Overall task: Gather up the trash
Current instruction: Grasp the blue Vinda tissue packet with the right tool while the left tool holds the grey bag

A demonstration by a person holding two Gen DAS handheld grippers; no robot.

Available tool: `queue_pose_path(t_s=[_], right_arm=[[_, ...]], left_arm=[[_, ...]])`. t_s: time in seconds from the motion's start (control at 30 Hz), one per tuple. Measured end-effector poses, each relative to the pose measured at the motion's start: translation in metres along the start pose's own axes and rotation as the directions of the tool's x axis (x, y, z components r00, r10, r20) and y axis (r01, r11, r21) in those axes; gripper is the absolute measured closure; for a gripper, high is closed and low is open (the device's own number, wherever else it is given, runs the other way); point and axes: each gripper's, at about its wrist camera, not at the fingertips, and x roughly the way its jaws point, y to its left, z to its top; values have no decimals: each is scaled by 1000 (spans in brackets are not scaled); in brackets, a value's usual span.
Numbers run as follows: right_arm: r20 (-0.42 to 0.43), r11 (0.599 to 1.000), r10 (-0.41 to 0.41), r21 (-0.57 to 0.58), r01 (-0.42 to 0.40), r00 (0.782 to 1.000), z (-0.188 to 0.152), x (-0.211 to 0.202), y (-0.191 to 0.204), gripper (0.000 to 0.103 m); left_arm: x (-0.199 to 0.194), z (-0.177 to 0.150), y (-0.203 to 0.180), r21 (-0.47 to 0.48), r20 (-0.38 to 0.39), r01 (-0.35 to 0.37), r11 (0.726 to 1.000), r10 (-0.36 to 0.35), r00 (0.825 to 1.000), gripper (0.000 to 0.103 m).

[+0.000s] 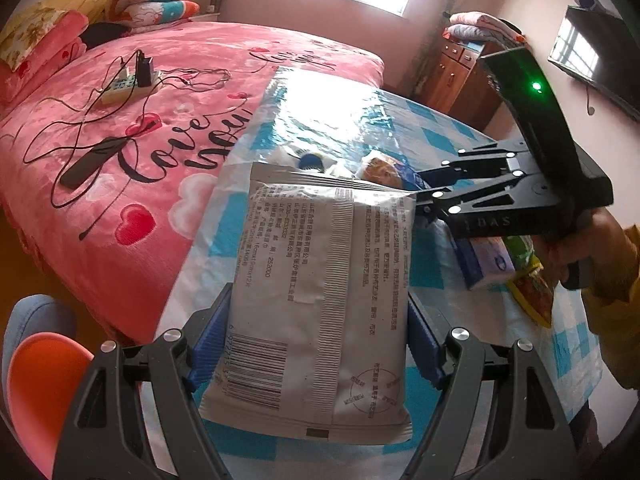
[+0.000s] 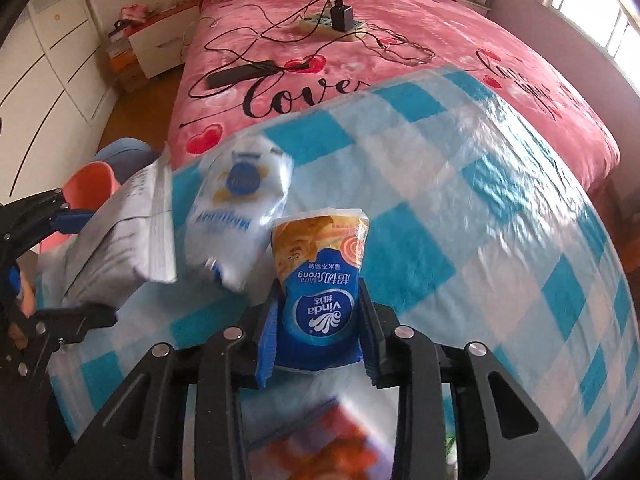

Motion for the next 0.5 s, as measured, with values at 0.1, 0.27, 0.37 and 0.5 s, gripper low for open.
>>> queue_pose_path(t_s=[0.1, 0.27, 0.37, 0.5], right_arm=[[36, 998, -12, 62, 10, 999, -15, -11, 0, 70], [116, 988, -23, 158, 5, 993, -38, -35, 2, 71], [167, 982, -48, 187, 16, 985, -49, -50, 8, 72], [225, 972, -51, 233, -3, 973, -59, -68, 17, 72]], left_arm=[[-4, -6, -4, -2, 1, 9, 1000, -9, 1000, 25], [-9, -15, -11, 5, 4, 18, 1000, -18, 1000, 25], [-13, -21, -14, 2, 8, 24, 1000, -24, 1000, 25], [-18, -29, -17, 0, 13, 26, 1000, -26, 1000, 25]])
